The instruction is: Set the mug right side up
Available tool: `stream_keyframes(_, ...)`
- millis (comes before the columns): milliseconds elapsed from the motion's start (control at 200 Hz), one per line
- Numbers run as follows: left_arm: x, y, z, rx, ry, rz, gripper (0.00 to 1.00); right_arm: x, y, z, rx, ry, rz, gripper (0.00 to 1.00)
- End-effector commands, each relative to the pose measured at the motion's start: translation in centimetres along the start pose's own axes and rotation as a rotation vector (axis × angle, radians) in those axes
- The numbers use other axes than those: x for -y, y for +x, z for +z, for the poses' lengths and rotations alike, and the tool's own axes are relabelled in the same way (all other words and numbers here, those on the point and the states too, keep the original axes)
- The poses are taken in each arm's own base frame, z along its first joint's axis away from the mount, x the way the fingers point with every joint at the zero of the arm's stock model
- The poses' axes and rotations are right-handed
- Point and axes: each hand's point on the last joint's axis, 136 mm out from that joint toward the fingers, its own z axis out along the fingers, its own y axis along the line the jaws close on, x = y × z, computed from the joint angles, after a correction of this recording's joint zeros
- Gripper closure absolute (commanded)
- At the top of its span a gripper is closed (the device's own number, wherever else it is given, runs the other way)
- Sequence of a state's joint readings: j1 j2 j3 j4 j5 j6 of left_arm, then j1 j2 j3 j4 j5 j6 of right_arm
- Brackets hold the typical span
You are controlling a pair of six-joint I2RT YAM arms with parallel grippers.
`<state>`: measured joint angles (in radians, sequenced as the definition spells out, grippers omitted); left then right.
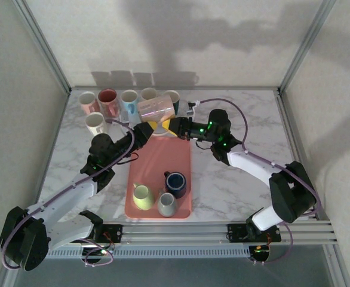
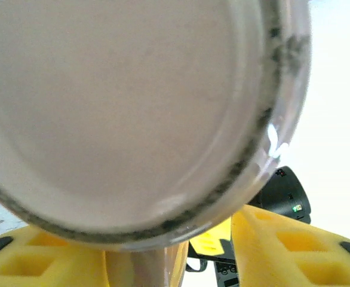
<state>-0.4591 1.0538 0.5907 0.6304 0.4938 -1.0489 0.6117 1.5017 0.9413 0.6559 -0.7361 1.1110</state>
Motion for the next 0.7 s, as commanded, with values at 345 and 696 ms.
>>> stream_keyframes(345,-0.6,-0.5,-1.9,-0.020,-0.110,0.229,0.34,-3.6,-3.7,-4.2,0.151,0.035,-0.190,1.00)
stream_keyframes(696,-3.0,-1.0,-2.8,-0.067,-0.256,0.331,0.32,-2.6,-4.0,-8.2,0.184,0.189,-0.253,1.00)
